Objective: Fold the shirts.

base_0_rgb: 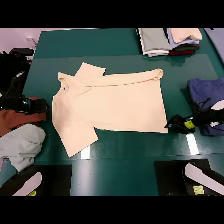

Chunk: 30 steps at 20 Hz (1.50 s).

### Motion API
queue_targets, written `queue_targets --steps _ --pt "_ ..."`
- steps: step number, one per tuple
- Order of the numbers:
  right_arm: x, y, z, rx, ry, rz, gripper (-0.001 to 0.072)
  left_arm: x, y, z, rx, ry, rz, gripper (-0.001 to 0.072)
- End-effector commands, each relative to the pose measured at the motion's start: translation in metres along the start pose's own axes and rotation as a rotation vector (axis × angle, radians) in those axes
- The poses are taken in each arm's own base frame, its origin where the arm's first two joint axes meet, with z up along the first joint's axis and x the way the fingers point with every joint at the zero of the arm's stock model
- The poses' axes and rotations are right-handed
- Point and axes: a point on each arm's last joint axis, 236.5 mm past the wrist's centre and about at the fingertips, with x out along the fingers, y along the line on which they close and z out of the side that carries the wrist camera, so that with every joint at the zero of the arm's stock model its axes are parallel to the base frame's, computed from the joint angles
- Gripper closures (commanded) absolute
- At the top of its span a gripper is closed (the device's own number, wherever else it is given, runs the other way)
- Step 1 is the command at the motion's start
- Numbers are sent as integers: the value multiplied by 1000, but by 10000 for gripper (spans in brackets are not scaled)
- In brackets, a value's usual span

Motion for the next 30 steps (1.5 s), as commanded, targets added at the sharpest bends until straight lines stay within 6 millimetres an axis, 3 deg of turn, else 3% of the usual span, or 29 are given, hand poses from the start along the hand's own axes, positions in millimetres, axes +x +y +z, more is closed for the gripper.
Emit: queue_targets --steps 1,3,5,6,8,11,14,16,20,25,30 --pt "21 16 -5 -53 -2 16 188 -1 -3 -1 -2 -4 -12 240" --pt "27 24 -8 -102 9 2 332 -1 -3 -1 -2 -4 -12 240" --pt "31 29 -9 -148 14 -15 631 -1 -1 -4 3 9 -3 240" --pt "30 30 -9 -167 11 -25 693 -1 2 -9 8 28 9 240" --pt "14 30 1 -205 -37 -57 693 -1 4 -22 11 75 17 240" --pt "-28 28 15 -234 -136 -104 694 8 6 -50 -4 115 16 240" --pt "-65 30 30 -225 -251 -108 693 29 11 -93 -55 207 13 239" --pt "-75 31 35 -220 -283 -109 694 47 10 -117 -93 250 -11 239" --pt "-60 37 32 -249 -219 -105 693 75 -12 -130 -217 217 -123 239" --pt "-33 55 28 -334 -145 -111 693 87 -33 -152 -295 252 -225 239" --pt "-27 62 25 -356 -131 -111 694 93 -57 -143 -300 197 -300 241"
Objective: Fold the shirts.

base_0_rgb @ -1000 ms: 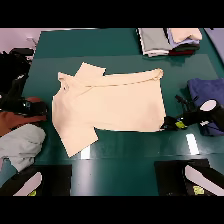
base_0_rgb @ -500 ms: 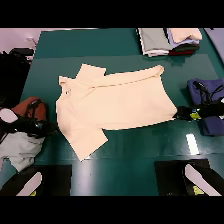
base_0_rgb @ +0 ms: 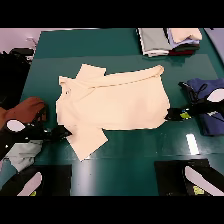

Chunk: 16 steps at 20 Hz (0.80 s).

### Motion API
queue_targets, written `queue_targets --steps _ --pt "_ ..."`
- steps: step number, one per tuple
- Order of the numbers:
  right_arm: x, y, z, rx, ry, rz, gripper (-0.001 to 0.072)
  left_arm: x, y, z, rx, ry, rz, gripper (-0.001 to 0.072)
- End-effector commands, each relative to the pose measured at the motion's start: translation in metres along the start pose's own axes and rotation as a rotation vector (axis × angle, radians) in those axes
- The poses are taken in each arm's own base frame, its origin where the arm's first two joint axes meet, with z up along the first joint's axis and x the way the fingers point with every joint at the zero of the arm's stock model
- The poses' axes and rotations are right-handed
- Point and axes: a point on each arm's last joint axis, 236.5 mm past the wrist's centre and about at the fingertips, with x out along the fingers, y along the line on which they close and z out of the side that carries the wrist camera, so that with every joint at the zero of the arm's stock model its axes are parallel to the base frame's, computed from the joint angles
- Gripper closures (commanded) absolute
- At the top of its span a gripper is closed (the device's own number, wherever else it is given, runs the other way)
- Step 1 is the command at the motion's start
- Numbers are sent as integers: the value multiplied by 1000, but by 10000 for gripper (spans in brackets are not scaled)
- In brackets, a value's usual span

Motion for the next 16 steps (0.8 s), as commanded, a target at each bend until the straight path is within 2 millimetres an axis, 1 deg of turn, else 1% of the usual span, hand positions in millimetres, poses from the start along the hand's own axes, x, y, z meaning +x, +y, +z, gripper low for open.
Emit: queue_targets --steps 1,2,3,4,5,7,8,9,10,11,12,13,14,15,16 --pt "3 4 -1 -14 10 2 693 10 -17 2 31 -32 -40 241" --pt "3 5 -2 -13 13 3 693 12 -20 -1 49 -23 -40 264" --pt "3 5 -3 -14 17 4 693 13 -21 -4 55 -13 -42 445" --pt "1 6 -4 -16 19 5 693 11 -23 -5 70 -3 -41 656" --pt "-2 6 -3 -21 4 0 693 6 -26 -3 96 3 -39 684" --pt "-16 5 4 -22 -64 -9 694 -10 -33 9 165 -4 -10 686" --pt "-28 5 9 -20 -106 -16 694 -25 -43 22 200 -27 2 686" --pt "-46 5 16 -23 -154 -23 693 -42 -56 37 248 -61 7 686" --pt "-67 7 25 -30 -208 -33 693 -65 -76 54 305 -109 0 686" --pt "-95 10 38 -43 -286 -48 693 -92 -100 69 359 -163 -15 686" --pt "-126 17 51 -63 -369 -60 694 -127 -130 85 426 -246 -37 686" --pt "-163 26 65 -88 -470 -73 693 -170 -163 99 497 -359 -60 686" --pt "-203 36 76 -118 -574 -100 693 -214 -194 106 565 -474 -81 686" --pt "-241 48 82 -154 -668 -124 694 -265 -224 108 633 -599 -95 686" --pt "-281 63 85 -194 -768 -150 694 -311 -249 102 694 -709 -103 686"
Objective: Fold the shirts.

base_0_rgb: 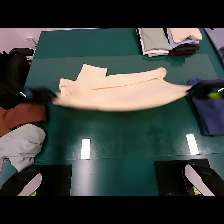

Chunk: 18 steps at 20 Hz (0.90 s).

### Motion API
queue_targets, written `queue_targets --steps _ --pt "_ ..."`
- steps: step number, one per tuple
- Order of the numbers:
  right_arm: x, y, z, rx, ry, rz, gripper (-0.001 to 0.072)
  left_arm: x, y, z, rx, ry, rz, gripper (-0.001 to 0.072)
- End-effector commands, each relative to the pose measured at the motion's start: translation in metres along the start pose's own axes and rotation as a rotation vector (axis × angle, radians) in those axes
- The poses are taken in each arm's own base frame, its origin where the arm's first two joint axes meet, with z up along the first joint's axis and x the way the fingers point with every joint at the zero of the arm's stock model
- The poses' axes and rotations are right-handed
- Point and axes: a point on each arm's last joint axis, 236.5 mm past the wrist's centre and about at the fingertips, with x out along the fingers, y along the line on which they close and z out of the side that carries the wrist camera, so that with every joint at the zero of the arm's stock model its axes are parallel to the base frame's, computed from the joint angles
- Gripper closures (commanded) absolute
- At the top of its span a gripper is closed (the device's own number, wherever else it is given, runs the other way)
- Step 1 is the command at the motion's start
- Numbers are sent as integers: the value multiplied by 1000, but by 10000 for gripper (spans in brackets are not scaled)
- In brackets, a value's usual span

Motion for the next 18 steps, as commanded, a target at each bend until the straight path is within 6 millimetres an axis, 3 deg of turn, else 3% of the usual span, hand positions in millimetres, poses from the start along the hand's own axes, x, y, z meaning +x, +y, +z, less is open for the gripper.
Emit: queue_targets --steps 1,4,7,9,10,11,13,15,18 --pt "-111 26 78 -115 -326 -73 693 -135 -81 97 231 -355 6 686" --pt "-205 52 116 -201 -565 -148 694 -258 -155 128 406 -666 -8 686" --pt "-271 69 129 -248 -703 -230 694 -357 -211 124 503 -940 -39 686" --pt "-291 73 133 -252 -725 -257 694 -392 -227 122 529 -1048 -51 687" --pt "-296 75 136 -260 -726 -260 694 -398 -229 124 530 -1077 -51 687" --pt "-297 75 139 -258 -724 -258 695 -399 -228 126 528 -1085 -45 687" --pt "-289 70 143 -237 -693 -246 695 -375 -210 135 494 -1025 -16 687" --pt "-260 55 145 -183 -623 -210 695 -317 -174 150 413 -886 10 687" --pt "-182 27 140 -106 -430 -125 695 -192 -101 159 270 -591 43 687"
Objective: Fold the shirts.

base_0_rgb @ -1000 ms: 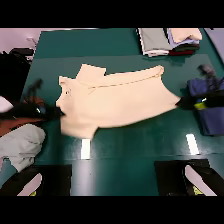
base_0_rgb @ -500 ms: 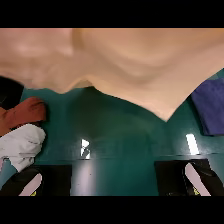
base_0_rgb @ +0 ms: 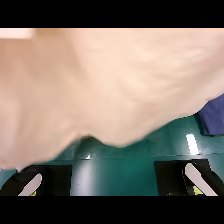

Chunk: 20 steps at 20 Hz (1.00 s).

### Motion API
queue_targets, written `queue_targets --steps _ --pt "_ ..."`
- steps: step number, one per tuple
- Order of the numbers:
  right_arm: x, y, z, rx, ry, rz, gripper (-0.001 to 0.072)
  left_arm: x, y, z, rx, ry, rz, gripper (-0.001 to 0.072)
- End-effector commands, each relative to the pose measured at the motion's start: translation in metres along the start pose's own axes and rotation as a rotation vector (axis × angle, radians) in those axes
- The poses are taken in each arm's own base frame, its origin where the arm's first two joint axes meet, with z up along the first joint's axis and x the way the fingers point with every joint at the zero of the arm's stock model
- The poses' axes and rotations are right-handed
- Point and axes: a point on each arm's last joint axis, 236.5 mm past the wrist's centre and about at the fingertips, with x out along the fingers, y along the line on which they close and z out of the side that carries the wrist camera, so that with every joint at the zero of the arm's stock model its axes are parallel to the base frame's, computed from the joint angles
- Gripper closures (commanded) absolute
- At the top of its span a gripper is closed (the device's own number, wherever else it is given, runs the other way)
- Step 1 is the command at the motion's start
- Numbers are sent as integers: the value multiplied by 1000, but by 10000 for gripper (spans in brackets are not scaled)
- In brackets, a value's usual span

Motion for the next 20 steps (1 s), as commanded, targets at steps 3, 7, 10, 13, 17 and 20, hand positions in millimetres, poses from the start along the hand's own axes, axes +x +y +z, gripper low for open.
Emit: queue_targets --steps 3,7,10,13,17,20 --pt "127 -5 -111 116 405 128 695 126 84 -195 -162 522 39 686" --pt "219 -3 -227 133 746 135 695 189 130 -328 -239 809 31 686" --pt "279 -1 -274 174 836 140 694 214 152 -411 -288 950 30 686" --pt "327 -5 -278 187 811 133 694 232 168 -455 -303 981 41 685" --pt "358 -11 -256 175 740 131 695 238 173 -457 -306 959 52 685" --pt "348 -26 -271 130 808 82 695 221 161 -471 -320 1053 19 685"
